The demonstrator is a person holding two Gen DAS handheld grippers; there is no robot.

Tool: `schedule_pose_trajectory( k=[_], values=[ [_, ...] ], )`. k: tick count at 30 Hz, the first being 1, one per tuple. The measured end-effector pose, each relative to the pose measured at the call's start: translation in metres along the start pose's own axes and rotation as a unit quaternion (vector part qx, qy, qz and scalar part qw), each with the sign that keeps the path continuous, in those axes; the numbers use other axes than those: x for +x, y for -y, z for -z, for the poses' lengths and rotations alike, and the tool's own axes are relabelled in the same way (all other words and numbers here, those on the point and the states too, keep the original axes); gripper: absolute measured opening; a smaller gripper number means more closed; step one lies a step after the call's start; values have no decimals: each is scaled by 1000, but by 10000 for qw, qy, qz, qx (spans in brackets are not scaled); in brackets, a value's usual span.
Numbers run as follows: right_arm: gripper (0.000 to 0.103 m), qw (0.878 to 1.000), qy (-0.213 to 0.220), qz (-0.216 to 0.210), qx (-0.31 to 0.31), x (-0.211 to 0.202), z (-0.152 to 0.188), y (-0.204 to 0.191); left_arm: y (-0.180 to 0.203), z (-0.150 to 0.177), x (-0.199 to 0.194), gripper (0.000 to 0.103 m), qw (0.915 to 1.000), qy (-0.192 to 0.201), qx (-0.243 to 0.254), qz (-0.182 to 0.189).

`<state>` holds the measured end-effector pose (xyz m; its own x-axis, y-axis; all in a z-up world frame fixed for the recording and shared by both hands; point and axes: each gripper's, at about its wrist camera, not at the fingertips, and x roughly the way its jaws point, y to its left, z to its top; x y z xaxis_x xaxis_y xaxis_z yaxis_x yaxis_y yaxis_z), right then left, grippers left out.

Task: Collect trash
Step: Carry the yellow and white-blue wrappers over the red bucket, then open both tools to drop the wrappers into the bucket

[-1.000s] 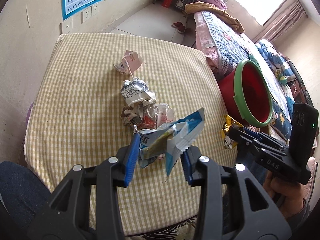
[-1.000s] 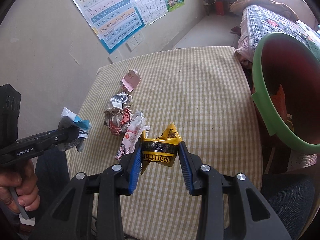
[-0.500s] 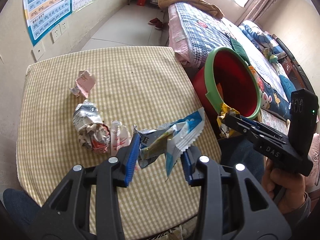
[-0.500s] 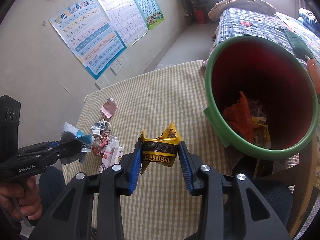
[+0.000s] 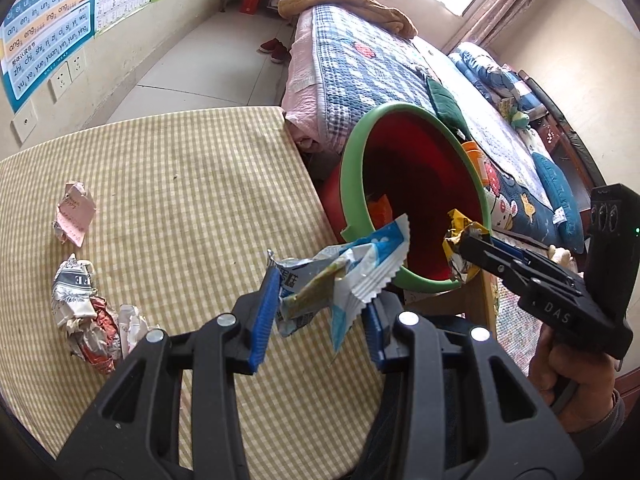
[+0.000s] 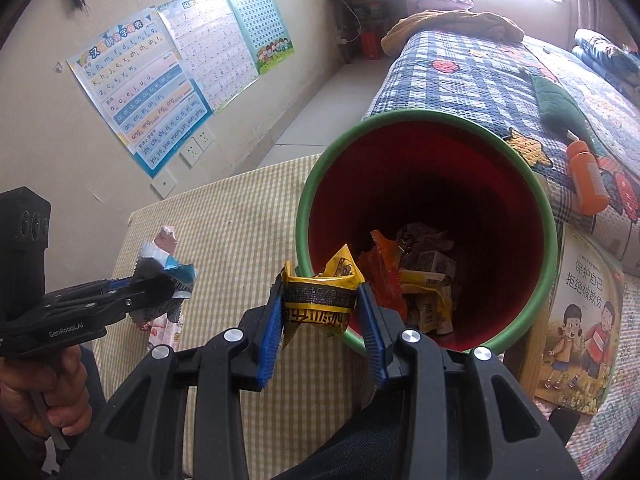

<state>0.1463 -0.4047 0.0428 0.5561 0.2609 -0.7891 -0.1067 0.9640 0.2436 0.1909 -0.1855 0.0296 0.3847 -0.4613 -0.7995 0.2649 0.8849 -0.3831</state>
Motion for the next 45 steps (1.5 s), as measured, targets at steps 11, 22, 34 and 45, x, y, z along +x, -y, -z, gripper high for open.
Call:
schedule_pose_trajectory(
  k=[11, 22, 34, 45],
  values=[
    [36, 9956, 382, -217, 831, 20, -16, 29, 31, -45, 12, 37, 9962, -229, 816, -180],
    [36, 9954, 387, 109, 864, 15, -30, 69, 72, -68, 53, 37, 9949, -184, 931, 343],
    [36, 9961, 252, 350, 772, 24, -36, 105, 100, -98, 94, 38, 9947, -75, 773, 678],
    [60, 9957, 232, 410, 794, 38, -34, 100, 95, -114, 89, 76, 9942, 77, 767, 744]
  ],
)
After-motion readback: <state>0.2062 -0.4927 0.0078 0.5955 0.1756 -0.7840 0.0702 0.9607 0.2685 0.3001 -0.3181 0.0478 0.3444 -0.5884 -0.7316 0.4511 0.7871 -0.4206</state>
